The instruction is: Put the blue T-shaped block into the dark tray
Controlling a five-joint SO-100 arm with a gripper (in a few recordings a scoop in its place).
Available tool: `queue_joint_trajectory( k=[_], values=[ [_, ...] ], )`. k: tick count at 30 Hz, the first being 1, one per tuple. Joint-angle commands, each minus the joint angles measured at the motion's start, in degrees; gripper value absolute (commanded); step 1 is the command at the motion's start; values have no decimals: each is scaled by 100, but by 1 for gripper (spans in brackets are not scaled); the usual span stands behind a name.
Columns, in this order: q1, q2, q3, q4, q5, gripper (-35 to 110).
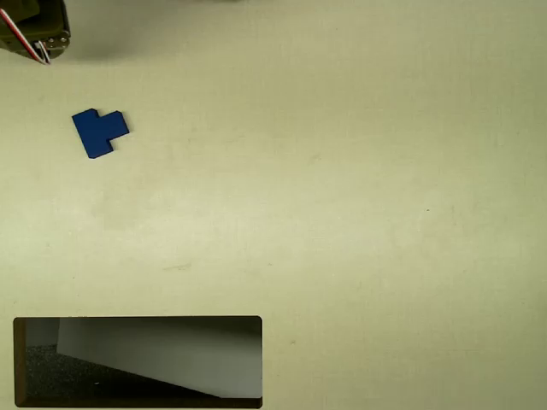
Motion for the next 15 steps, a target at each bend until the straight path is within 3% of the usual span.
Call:
queue_joint_trajectory(
  k=[1, 5, 10, 15],
  values=[
    [9, -1037, -413, -1345, -369, 0],
    [-316, -1978, -817, -2628, -378, 0],
    [-712, -2276, -1028, -2865, -237, 0],
    [-958, -1714, -26, -3208, -369, 0]
  ],
)
